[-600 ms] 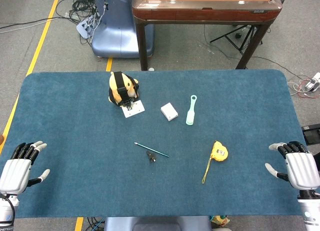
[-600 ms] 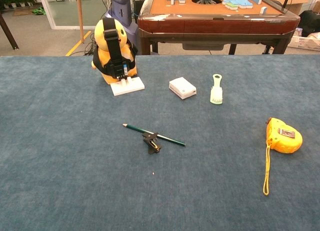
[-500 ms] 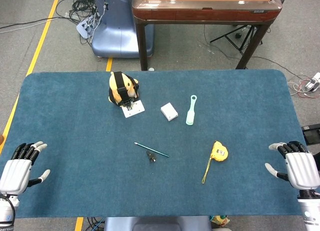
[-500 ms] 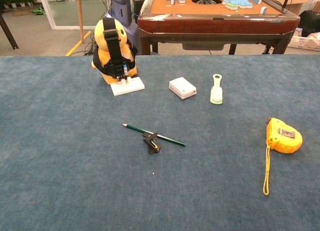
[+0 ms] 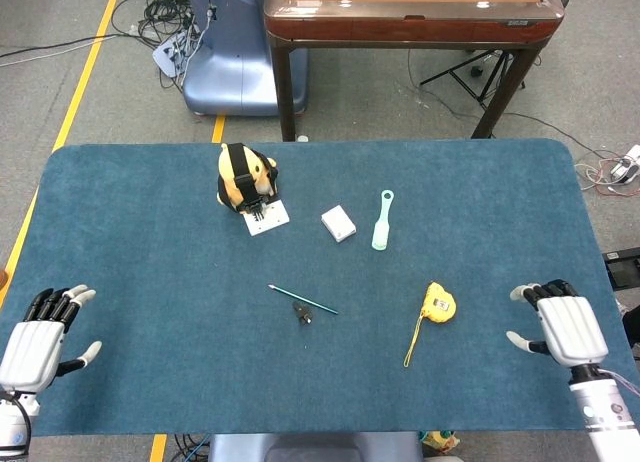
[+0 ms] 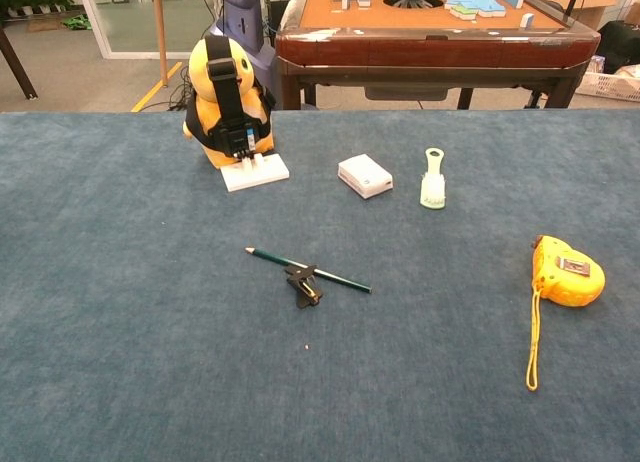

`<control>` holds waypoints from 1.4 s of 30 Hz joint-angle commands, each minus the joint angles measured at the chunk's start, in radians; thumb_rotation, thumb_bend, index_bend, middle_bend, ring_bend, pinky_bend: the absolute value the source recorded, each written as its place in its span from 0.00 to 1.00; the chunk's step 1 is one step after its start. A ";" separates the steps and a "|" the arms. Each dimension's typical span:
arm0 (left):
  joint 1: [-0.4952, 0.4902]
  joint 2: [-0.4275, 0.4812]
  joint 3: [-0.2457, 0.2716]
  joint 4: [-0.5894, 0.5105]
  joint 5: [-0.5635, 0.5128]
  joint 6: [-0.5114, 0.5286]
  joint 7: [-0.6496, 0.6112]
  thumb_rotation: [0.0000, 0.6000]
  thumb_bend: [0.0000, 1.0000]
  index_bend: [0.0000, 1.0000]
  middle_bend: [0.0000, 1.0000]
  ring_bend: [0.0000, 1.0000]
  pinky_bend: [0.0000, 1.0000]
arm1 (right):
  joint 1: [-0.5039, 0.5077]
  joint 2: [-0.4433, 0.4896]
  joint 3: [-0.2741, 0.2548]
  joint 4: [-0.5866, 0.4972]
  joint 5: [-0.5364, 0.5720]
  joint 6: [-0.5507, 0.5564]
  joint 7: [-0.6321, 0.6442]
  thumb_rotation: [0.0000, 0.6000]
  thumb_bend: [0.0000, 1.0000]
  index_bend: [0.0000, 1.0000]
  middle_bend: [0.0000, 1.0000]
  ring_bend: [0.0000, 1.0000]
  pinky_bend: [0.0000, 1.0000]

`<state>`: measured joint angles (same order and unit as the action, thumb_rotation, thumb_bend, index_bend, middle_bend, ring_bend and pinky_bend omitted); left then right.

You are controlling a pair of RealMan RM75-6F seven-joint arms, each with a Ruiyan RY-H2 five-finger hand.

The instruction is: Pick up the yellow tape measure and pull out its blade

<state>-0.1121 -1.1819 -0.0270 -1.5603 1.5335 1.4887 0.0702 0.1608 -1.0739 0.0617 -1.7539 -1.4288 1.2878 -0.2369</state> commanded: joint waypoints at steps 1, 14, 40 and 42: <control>0.000 0.005 0.003 -0.008 -0.005 -0.007 0.008 1.00 0.20 0.21 0.17 0.13 0.07 | 0.052 -0.005 0.011 -0.035 0.041 -0.073 -0.051 1.00 0.15 0.41 0.42 0.36 0.24; 0.009 0.009 0.007 -0.038 -0.012 -0.006 0.036 1.00 0.20 0.21 0.17 0.13 0.07 | 0.208 -0.095 0.046 0.024 0.190 -0.290 -0.103 1.00 0.00 0.41 0.39 0.27 0.24; 0.001 -0.014 0.012 -0.044 -0.013 -0.025 0.049 1.00 0.20 0.21 0.17 0.13 0.07 | 0.313 -0.190 0.008 0.207 0.303 -0.439 -0.067 0.84 0.00 0.26 0.27 0.12 0.06; 0.002 -0.013 0.013 -0.045 -0.014 -0.026 0.046 1.00 0.20 0.21 0.17 0.13 0.07 | 0.316 -0.189 0.002 0.209 0.299 -0.438 -0.071 0.82 0.00 0.25 0.25 0.11 0.05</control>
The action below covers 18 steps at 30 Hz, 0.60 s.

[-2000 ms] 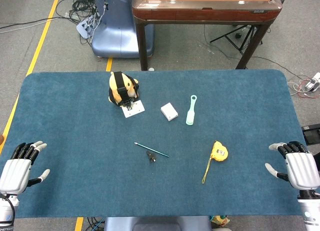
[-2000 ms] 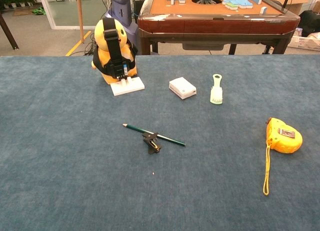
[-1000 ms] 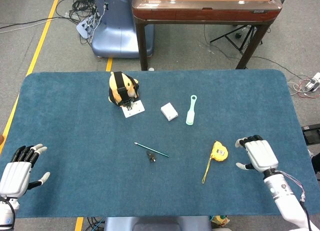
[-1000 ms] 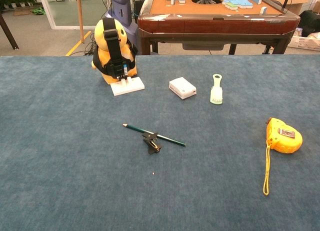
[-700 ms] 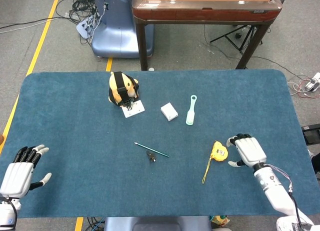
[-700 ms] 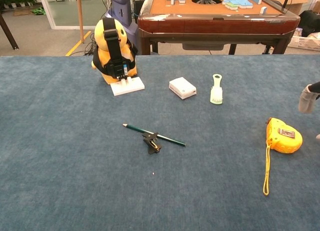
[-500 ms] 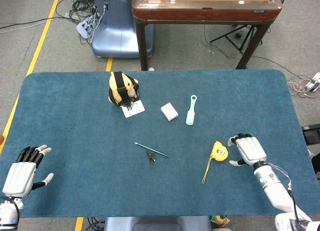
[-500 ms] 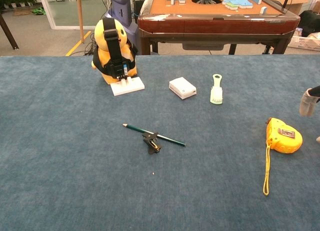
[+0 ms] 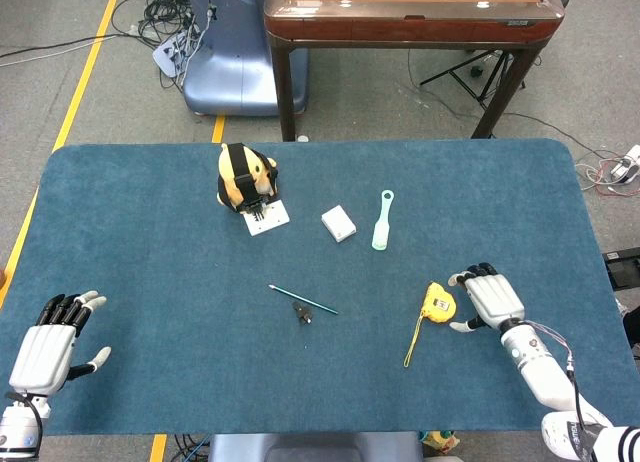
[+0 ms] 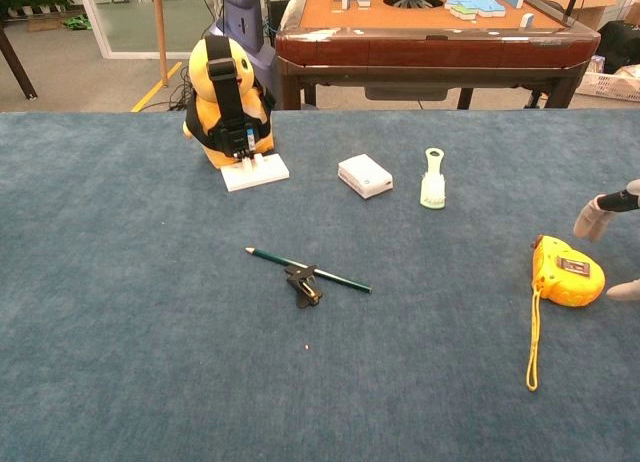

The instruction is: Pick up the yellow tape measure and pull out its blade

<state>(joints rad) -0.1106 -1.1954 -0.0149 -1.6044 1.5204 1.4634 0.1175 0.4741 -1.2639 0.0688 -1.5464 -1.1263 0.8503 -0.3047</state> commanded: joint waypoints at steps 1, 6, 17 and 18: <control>0.001 0.001 0.001 -0.001 -0.001 -0.001 -0.003 1.00 0.20 0.21 0.17 0.13 0.07 | 0.005 0.001 -0.007 0.001 -0.004 -0.002 -0.003 0.82 0.00 0.24 0.25 0.11 0.05; -0.002 -0.003 0.003 -0.001 0.001 -0.007 -0.007 1.00 0.20 0.21 0.17 0.13 0.07 | 0.015 -0.007 -0.016 0.006 0.003 -0.013 0.000 0.82 0.00 0.24 0.25 0.10 0.05; 0.003 -0.002 0.006 -0.003 0.004 -0.001 -0.016 1.00 0.20 0.21 0.17 0.13 0.07 | 0.046 -0.037 -0.034 0.040 0.023 -0.045 -0.017 0.82 0.00 0.24 0.25 0.10 0.05; 0.004 -0.001 0.006 -0.003 0.004 0.001 -0.017 1.00 0.20 0.21 0.17 0.13 0.07 | 0.049 -0.039 -0.034 0.038 0.016 -0.044 -0.016 0.82 0.00 0.24 0.25 0.10 0.05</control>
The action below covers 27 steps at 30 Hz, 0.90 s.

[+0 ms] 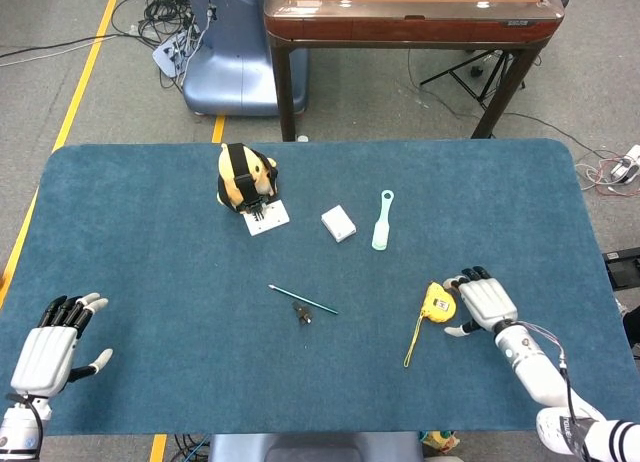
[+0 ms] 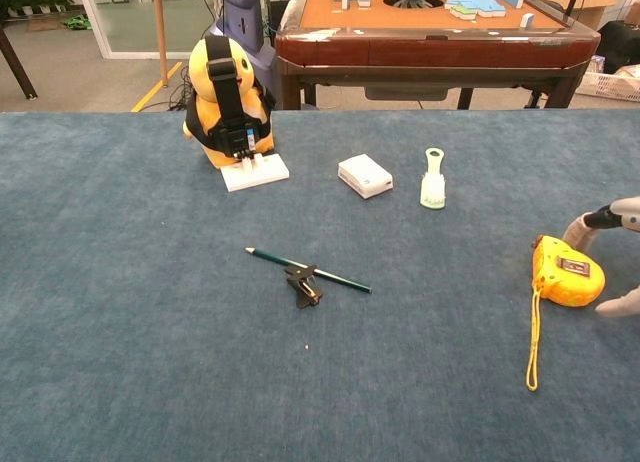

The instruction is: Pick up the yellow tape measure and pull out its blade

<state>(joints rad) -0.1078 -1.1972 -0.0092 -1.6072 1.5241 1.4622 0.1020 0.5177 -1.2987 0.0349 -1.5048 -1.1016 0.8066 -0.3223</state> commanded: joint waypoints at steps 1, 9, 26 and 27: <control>0.002 0.001 0.001 -0.001 0.000 0.003 -0.002 1.00 0.20 0.21 0.17 0.13 0.07 | 0.009 -0.006 0.000 -0.008 -0.017 0.000 0.002 0.82 0.00 0.24 0.25 0.10 0.05; 0.014 0.006 0.004 -0.002 0.001 0.018 -0.013 1.00 0.20 0.21 0.17 0.13 0.07 | 0.039 -0.012 -0.009 -0.078 -0.100 0.002 0.009 0.82 0.00 0.24 0.25 0.10 0.05; 0.029 0.001 0.012 0.020 0.016 0.033 -0.061 1.00 0.20 0.21 0.17 0.13 0.06 | 0.029 -0.061 0.010 -0.099 -0.048 0.148 -0.170 0.86 0.00 0.24 0.24 0.10 0.05; 0.029 0.001 0.012 0.021 0.017 0.033 -0.063 1.00 0.20 0.21 0.17 0.13 0.06 | 0.032 -0.069 0.013 -0.096 -0.034 0.149 -0.186 0.86 0.00 0.24 0.24 0.10 0.05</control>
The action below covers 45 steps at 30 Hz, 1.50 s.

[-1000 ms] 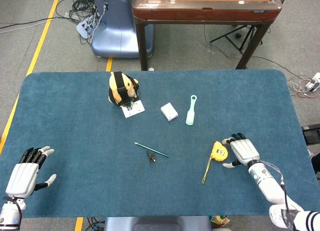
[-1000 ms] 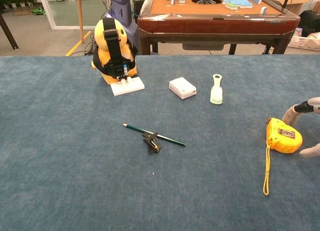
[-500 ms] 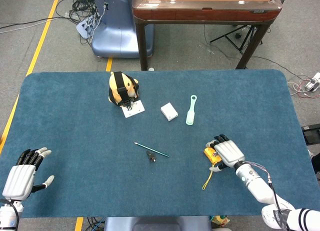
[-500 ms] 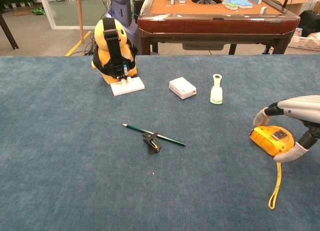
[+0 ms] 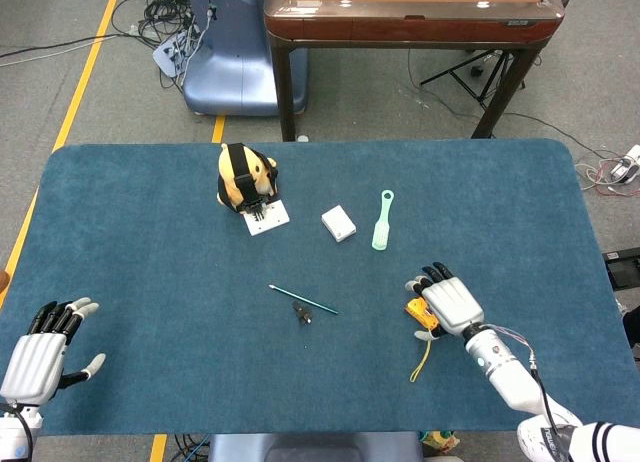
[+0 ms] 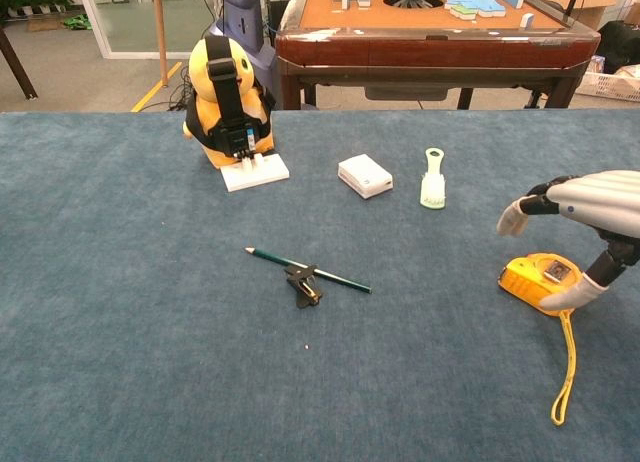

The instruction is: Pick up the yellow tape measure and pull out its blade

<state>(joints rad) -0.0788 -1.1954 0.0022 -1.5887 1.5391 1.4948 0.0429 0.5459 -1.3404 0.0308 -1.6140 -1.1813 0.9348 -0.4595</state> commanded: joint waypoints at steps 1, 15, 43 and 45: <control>0.001 -0.001 0.001 0.004 0.003 0.001 -0.006 1.00 0.20 0.21 0.17 0.13 0.06 | 0.008 -0.034 0.020 0.015 0.061 0.023 -0.064 0.86 0.00 0.24 0.24 0.10 0.05; 0.015 -0.002 0.002 0.031 -0.009 0.004 -0.042 1.00 0.20 0.21 0.17 0.13 0.06 | 0.043 -0.104 0.017 0.032 0.193 0.022 -0.169 0.86 0.00 0.23 0.23 0.10 0.05; 0.013 -0.008 0.002 0.011 -0.005 -0.004 -0.020 1.00 0.20 0.21 0.17 0.13 0.06 | 0.027 -0.053 -0.032 0.113 0.137 0.017 -0.078 0.99 0.03 0.23 0.28 0.12 0.05; 0.015 -0.007 0.002 0.007 -0.006 -0.002 -0.018 1.00 0.20 0.21 0.17 0.13 0.06 | 0.026 -0.053 -0.038 0.119 0.113 0.012 -0.061 1.00 0.09 0.24 0.29 0.12 0.05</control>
<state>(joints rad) -0.0641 -1.2025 0.0044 -1.5808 1.5331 1.4918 0.0242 0.5742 -1.3948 -0.0006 -1.4997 -1.0536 0.9514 -0.5321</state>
